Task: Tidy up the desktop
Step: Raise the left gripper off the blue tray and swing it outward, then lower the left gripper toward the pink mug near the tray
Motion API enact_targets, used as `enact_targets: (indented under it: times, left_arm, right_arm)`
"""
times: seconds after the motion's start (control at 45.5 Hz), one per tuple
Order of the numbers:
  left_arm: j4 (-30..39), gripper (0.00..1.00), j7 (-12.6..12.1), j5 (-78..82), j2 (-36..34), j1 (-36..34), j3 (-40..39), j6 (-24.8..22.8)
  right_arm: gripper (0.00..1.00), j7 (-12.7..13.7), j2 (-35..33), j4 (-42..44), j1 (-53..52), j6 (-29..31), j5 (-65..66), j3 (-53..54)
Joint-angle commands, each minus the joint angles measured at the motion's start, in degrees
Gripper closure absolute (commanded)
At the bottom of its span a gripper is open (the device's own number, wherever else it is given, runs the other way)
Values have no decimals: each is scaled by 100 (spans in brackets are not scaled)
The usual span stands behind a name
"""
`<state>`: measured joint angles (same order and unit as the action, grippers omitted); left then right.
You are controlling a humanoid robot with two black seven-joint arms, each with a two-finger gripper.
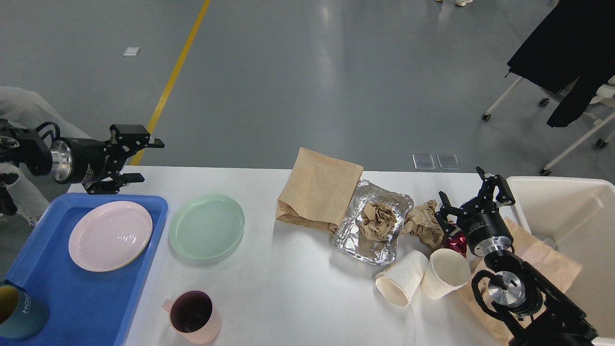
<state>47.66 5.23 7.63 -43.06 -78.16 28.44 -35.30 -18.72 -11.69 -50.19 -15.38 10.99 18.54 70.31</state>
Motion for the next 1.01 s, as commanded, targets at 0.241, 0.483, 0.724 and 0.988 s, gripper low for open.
enact_targets:
  times: [0.241, 0.483, 0.724, 0.988]
  left_arm:
    - [1182, 3, 84, -60, 1976, -3432, 4265, -574]
    - [2975, 4, 31, -402, 3189, -5418, 4996, -988]
    - [4540, 4, -4, -1210, 3725, -6914, 5250, -795]
    - [5341, 5, -241, -1721, 3884, -7266, 5637, -153]
  right_arm:
    - [0, 0, 0, 0, 0, 0, 1, 0]
    - [0, 0, 0, 0, 0, 0, 0, 0]
    - [0, 0, 0, 0, 0, 0, 0, 0]
    - [0, 0, 0, 0, 0, 0, 0, 0]
